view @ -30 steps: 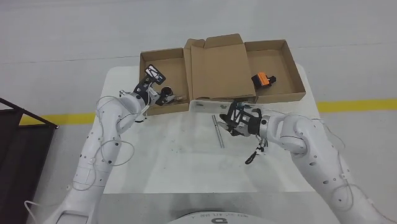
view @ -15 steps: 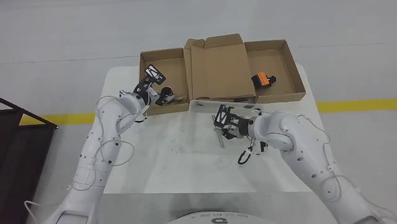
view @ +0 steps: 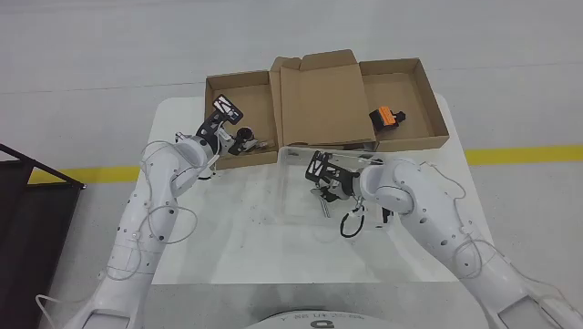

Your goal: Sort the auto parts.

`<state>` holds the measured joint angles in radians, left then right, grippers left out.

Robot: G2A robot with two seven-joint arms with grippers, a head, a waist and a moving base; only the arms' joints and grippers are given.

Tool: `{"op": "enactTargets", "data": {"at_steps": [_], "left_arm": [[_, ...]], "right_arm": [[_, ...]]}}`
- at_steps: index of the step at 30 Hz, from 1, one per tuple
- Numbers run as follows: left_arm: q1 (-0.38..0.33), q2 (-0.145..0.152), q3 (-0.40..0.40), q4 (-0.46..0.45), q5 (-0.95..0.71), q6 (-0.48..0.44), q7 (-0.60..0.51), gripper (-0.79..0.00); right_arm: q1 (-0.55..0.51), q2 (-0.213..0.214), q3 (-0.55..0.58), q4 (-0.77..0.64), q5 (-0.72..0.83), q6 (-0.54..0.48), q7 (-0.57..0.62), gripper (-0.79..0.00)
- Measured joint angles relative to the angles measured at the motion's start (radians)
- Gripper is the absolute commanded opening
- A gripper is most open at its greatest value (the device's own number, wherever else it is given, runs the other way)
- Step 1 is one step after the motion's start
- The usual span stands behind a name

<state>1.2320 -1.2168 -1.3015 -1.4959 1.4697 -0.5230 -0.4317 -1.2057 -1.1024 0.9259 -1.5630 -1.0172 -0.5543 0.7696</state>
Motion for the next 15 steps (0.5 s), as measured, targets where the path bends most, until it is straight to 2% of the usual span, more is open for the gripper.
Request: {"op": "enactTargets", "data": {"at_steps": [15], "left_arm": [[0.000,0.000,0.000,0.000,0.000,0.000,0.000,0.000]], "right_arm": [[0.057,-0.018,-0.060,0.047,-0.006,0.050,0.047,-0.428]]}}
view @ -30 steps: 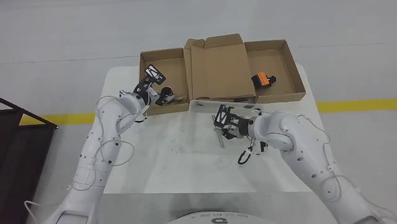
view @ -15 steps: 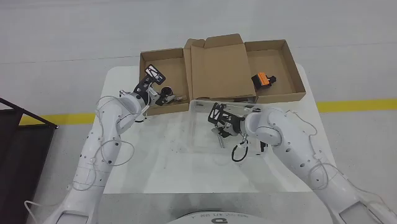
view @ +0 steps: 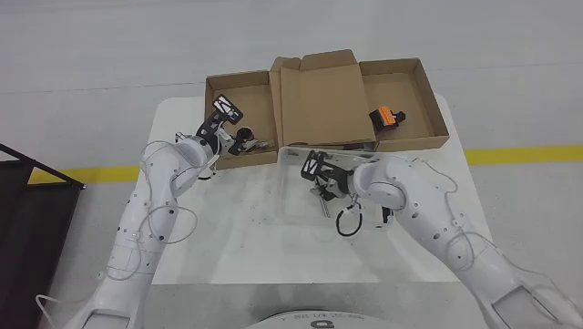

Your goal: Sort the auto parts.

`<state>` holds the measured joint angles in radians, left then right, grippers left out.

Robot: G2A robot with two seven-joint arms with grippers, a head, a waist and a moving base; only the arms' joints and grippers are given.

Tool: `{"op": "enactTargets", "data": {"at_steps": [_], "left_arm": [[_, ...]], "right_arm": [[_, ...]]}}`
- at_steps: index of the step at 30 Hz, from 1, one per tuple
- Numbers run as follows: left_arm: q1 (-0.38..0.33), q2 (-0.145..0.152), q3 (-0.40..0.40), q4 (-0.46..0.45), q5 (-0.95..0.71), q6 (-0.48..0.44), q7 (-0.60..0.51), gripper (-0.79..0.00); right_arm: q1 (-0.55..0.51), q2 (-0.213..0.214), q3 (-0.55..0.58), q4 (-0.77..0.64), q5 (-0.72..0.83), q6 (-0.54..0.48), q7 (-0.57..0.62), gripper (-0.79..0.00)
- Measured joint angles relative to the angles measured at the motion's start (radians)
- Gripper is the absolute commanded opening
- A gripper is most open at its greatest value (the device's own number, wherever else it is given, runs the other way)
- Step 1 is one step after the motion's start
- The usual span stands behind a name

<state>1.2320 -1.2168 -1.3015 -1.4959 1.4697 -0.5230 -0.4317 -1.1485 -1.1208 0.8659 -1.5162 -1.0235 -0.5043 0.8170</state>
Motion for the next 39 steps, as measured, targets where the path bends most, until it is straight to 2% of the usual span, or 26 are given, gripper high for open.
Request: {"op": "enactTargets", "data": {"at_steps": [12,14,18,26,39], "left_arm": [[0.000,0.000,0.000,0.000,0.000,0.000,0.000,0.000],[0.000,0.000,0.000,0.000,0.000,0.000,0.000,0.000],[0.000,0.000,0.000,0.000,0.000,0.000,0.000,0.000],[0.000,0.000,0.000,0.000,0.000,0.000,0.000,0.000],[0.000,0.000,0.000,0.000,0.000,0.000,0.000,0.000]], "right_arm": [[0.038,-0.014,-0.040,0.029,-0.012,0.035,0.050,-0.468],[0.043,-0.016,-0.046,0.034,-0.016,0.042,0.056,-0.517],[0.051,-0.019,-0.055,0.042,-0.021,0.039,0.057,-0.785],[0.054,-0.020,-0.056,0.045,-0.023,0.016,0.039,-0.785],[-0.032,0.027,0.064,-0.043,-0.009,-0.204,-0.139,-0.785]]}}
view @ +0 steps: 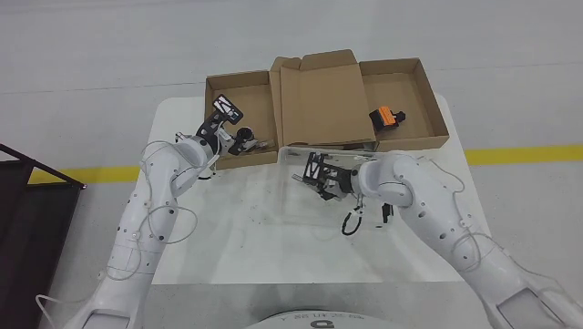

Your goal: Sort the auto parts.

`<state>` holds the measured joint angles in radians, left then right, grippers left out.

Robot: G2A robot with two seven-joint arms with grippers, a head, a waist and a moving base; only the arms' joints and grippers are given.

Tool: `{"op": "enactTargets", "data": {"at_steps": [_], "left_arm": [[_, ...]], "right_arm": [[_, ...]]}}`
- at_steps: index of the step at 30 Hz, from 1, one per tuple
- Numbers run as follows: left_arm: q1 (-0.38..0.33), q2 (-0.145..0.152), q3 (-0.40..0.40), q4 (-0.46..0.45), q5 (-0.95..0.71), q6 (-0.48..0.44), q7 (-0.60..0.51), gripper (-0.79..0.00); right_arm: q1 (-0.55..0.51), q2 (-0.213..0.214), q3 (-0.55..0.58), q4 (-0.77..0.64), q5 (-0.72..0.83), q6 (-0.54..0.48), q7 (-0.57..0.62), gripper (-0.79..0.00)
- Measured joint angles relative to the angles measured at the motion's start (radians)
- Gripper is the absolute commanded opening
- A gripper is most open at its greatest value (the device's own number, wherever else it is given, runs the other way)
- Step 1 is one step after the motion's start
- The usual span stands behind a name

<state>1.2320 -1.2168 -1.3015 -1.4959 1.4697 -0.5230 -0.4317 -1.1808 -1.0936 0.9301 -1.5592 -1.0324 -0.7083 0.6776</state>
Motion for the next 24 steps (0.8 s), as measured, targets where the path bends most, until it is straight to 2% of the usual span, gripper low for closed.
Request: {"op": "enactTargets", "data": {"at_steps": [5,12,19,24], "left_arm": [[0.000,0.000,0.000,0.000,0.000,0.000,0.000,0.000],[0.000,0.000,0.000,0.000,0.000,0.000,0.000,0.000],[0.000,0.000,0.000,0.000,0.000,0.000,0.000,0.000],[0.000,0.000,0.000,0.000,0.000,0.000,0.000,0.000]], "right_arm": [[-0.042,0.018,0.054,-0.030,-0.010,-0.067,-0.097,-0.785],[-0.080,0.050,0.181,-0.006,0.094,-0.304,-0.383,-0.785],[-0.109,0.116,0.248,-0.002,0.213,-0.304,-0.698,-0.785],[-0.090,0.170,0.296,0.089,0.240,-0.304,-0.877,-0.785]]}}
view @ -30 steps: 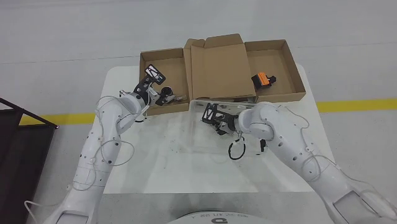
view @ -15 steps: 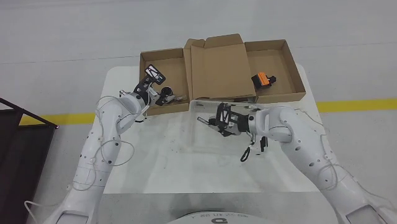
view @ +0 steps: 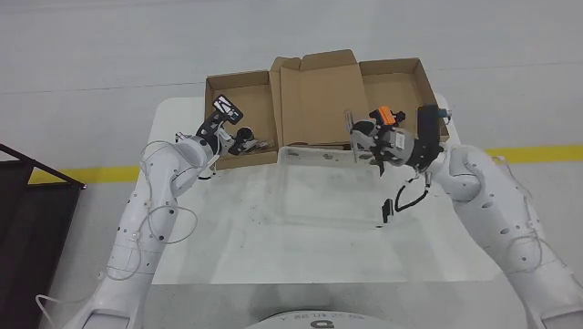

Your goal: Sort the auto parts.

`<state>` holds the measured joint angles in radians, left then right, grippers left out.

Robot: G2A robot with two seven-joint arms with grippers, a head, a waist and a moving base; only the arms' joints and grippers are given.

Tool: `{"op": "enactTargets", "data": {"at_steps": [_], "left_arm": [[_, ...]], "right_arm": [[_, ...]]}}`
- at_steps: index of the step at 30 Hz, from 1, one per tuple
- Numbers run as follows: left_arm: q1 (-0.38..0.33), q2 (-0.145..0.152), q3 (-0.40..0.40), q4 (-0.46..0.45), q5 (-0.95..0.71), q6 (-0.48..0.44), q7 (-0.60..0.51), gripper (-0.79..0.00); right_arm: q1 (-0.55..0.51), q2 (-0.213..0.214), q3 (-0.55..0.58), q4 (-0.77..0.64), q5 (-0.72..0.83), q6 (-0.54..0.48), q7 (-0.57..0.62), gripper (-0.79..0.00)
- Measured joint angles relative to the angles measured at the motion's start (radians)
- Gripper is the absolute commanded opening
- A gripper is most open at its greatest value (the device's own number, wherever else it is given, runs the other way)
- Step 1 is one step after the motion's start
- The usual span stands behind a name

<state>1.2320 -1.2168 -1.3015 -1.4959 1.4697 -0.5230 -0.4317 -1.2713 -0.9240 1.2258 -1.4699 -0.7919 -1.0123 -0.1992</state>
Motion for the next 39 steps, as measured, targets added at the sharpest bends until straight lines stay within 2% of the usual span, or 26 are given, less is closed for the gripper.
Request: {"op": "enactTargets", "data": {"at_steps": [5,9,12,15,21,25,26,27,28,29,32,39], "left_arm": [[0.000,0.000,0.000,0.000,0.000,0.000,0.000,0.000],[0.000,0.000,0.000,0.000,0.000,0.000,0.000,0.000],[0.000,0.000,0.000,0.000,0.000,0.000,0.000,0.000],[0.000,0.000,0.000,0.000,0.000,0.000,0.000,0.000],[0.000,0.000,0.000,0.000,0.000,0.000,0.000,0.000],[0.000,0.000,0.000,0.000,0.000,0.000,0.000,0.000],[0.000,0.000,0.000,0.000,0.000,0.000,0.000,0.000],[0.000,0.000,0.000,0.000,0.000,0.000,0.000,0.000],[0.000,0.000,0.000,0.000,0.000,0.000,0.000,0.000],[0.000,0.000,0.000,0.000,0.000,0.000,0.000,0.000],[0.000,0.000,0.000,0.000,0.000,0.000,0.000,0.000],[0.000,0.000,0.000,0.000,0.000,0.000,0.000,0.000]], "right_arm": [[0.073,0.025,-0.024,0.150,0.058,0.000,-0.030,-0.785],[0.171,0.024,-0.073,0.354,0.126,0.000,0.023,-0.785],[0.234,0.006,-0.104,0.481,0.136,0.049,0.063,-0.785],[0.276,-0.016,-0.137,0.546,0.130,0.142,0.083,-0.785],[0.362,-0.055,-0.192,0.666,0.114,0.265,0.125,-0.785],[0.406,-0.082,-0.225,0.726,0.127,0.295,0.149,-0.785],[0.414,-0.087,-0.231,0.739,0.129,0.296,0.150,-0.763],[0.424,-0.093,-0.237,0.754,0.129,0.294,0.150,-0.545],[0.429,-0.097,-0.241,0.764,0.130,0.291,0.151,-0.400],[0.434,-0.101,-0.245,0.773,0.133,0.284,0.152,0.000],[0.446,-0.112,-0.252,0.795,0.145,0.252,0.157,0.000],[0.441,-0.117,-0.245,0.792,0.114,0.249,0.120,0.000]]}}
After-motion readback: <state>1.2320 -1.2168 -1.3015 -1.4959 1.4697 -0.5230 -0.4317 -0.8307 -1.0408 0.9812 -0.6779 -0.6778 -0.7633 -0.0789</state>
